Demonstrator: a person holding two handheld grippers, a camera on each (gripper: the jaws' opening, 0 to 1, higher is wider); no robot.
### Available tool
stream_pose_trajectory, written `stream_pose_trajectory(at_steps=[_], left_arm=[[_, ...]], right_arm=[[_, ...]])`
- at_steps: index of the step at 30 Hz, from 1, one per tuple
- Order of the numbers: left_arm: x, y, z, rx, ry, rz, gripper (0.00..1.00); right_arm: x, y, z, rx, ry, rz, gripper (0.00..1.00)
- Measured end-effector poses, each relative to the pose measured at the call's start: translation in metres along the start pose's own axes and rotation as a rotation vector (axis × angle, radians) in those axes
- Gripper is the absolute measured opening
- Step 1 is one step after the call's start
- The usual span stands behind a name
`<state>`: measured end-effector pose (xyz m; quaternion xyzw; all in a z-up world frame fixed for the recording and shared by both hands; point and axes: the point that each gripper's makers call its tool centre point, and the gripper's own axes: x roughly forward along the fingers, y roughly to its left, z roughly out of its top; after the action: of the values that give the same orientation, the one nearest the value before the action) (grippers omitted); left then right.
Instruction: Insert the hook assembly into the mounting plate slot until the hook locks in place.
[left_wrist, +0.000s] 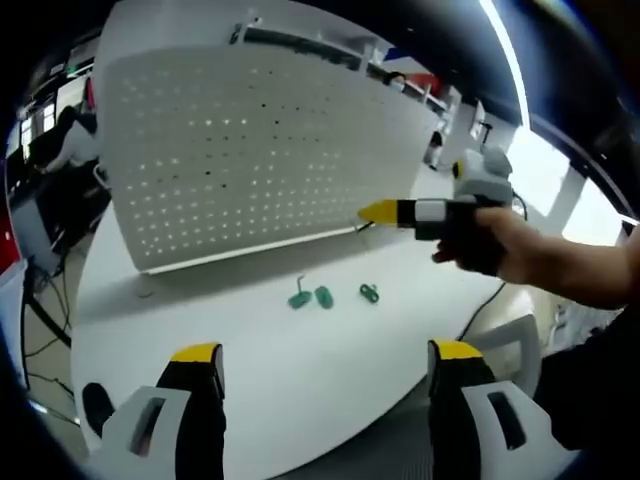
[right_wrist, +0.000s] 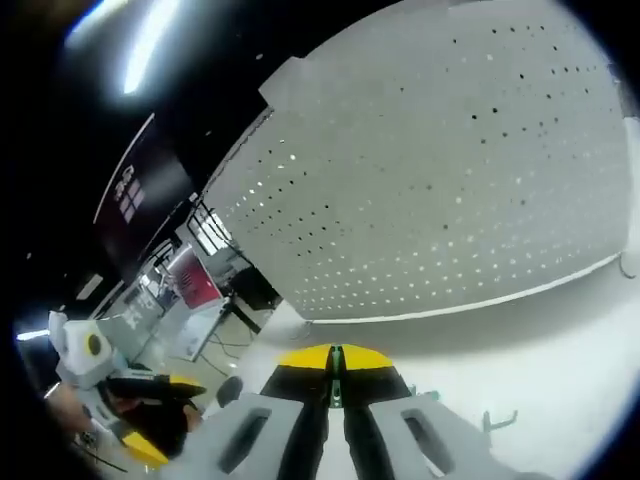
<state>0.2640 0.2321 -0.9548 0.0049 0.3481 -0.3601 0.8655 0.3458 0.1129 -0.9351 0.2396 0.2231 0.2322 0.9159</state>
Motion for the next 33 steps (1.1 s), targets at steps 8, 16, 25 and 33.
stream_pose_trajectory(at_steps=[8,16,25,33], left_arm=[[0.008,-0.017,0.017,-0.123,-0.079,-0.07,0.71],[0.01,-0.026,0.035,-0.227,-0.141,-0.135,0.46],[0.015,-0.043,0.047,-0.359,-0.189,-0.225,0.33],[0.011,-0.048,0.055,-0.366,-0.228,-0.261,0.18]], right_arm=[[-0.019,0.05,-0.005,-0.058,-0.016,0.085,0.0],[-0.031,0.083,-0.01,-0.063,-0.054,0.156,0.0],[-0.035,0.094,-0.007,-0.126,-0.108,0.156,0.0],[-0.042,0.104,-0.006,-0.152,-0.14,0.15,0.0]])
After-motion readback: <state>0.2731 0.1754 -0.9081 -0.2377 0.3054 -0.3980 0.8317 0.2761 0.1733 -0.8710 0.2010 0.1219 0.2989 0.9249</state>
